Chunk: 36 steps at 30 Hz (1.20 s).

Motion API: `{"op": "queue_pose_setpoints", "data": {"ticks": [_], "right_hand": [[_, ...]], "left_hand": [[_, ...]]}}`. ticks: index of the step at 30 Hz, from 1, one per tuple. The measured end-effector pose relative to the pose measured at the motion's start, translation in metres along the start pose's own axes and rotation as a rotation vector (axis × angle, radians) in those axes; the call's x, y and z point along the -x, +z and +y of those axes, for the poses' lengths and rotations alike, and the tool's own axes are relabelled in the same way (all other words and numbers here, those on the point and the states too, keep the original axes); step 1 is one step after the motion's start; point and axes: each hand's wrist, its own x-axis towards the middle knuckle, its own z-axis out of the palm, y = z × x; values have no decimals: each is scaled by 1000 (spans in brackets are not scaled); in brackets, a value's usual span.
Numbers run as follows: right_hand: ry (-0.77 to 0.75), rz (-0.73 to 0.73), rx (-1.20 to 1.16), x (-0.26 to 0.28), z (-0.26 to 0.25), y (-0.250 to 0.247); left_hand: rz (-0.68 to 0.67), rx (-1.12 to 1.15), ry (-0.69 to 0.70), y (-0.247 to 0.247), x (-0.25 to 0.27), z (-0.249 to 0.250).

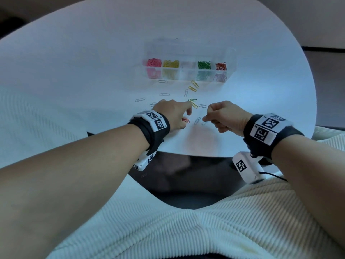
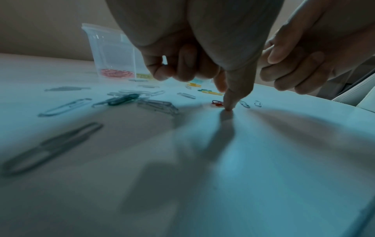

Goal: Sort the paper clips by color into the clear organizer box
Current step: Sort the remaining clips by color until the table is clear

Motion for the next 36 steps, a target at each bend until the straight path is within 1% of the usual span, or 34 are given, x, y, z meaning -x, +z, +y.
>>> {"op": "queue_pose_setpoints", "data": {"ticks": [4,9,11,13,15,17,18,20,22,24,26,28,30,31,33,34,36], "right_hand": [[7,63,85,-2,-1,-1],[27,95,202,-5,3,0],[12,126,286,-6,3,-1],[-10,178,424,-5,1,0],[-14,215,531,-5,-2,1],[-8,227,564,-6,-6,3],[-11,238,557,-6,-9,4],[-20,275,506,-8,-16,4],[-33,329,459,-9,-25,2],[-37,369,383,-11,-36,-6],[-41,395,165,-12,-50,-18],[-56,407,-135,-10,-64,-33],[-66,404,-397,-10,-76,-48],[-66,395,-492,-10,-80,-56],[-62,387,-627,-15,-87,-69],[-53,390,-670,-18,-88,-75],[-14,383,-716,-25,-88,-84]], "left_hand": [[2,-52,22,-2,-2,-2],[4,-35,13,0,-3,1],[-19,-24,-1,1,-2,3],[-47,65,-43,3,-3,3],[-105,214,-89,2,-7,3],[-137,344,-129,-2,-14,2],[-127,414,-161,-5,-16,1],[-72,543,-210,-11,-22,-4],[-32,597,-205,-16,-27,-8],[-21,666,-191,-21,-30,-9],[-20,769,-201,-26,-34,-7],[-36,834,-222,-33,-38,-2],[-56,866,-207,-43,-44,7],[-54,901,-194,-48,-49,11],[-29,1000,-195,-60,-60,19],[-24,1063,-219,-66,-67,23],[-63,1251,-300,-77,-76,33]]}}
